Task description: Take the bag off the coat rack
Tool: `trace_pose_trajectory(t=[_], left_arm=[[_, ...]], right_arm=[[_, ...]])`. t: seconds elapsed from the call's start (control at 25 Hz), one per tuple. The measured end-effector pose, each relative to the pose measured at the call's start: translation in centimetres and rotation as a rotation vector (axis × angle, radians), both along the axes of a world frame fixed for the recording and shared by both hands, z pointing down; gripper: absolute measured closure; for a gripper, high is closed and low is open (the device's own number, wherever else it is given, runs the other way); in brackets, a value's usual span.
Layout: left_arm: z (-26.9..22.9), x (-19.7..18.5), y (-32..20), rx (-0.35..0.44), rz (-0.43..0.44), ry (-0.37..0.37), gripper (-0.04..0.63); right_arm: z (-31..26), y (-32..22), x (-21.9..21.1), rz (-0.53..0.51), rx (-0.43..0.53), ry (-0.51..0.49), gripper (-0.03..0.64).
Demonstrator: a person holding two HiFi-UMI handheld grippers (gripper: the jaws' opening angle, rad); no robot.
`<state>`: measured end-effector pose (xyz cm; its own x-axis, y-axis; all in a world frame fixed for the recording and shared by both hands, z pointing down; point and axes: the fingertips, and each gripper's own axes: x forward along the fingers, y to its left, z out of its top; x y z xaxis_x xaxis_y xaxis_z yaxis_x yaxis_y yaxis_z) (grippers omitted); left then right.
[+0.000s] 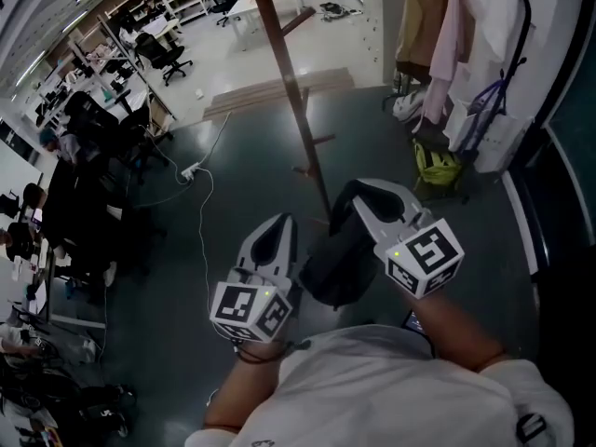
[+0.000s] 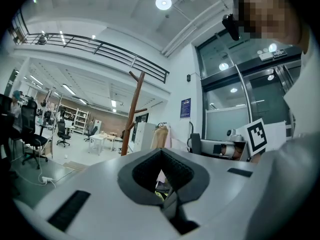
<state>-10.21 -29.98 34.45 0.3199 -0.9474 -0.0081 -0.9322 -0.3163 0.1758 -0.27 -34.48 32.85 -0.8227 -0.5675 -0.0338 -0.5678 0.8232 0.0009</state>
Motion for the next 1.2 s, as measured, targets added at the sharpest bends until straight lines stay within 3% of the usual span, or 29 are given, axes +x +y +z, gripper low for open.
trace_pose_trajectory(t=[0.44, 0.72, 1.2], left_arm=[[-0.1, -3.8, 10.4, -0.008, 0.089, -0.012, 0.589], [0.1, -7.7, 17.6, 0.003, 0.095, -0.018, 0.589], [1.3, -9.0, 25.1, 0.036, 0.139, -0.03, 0.589]], right_arm=[[0.5, 9.3, -3.4, 0.111, -0.026, 0.004, 0.595], [0.0, 16.6, -5.8, 0.161, -0.019, -0.013, 0.595], [3.2, 26.2, -7.1, 0.209, -0.028, -0.017, 0.595]])
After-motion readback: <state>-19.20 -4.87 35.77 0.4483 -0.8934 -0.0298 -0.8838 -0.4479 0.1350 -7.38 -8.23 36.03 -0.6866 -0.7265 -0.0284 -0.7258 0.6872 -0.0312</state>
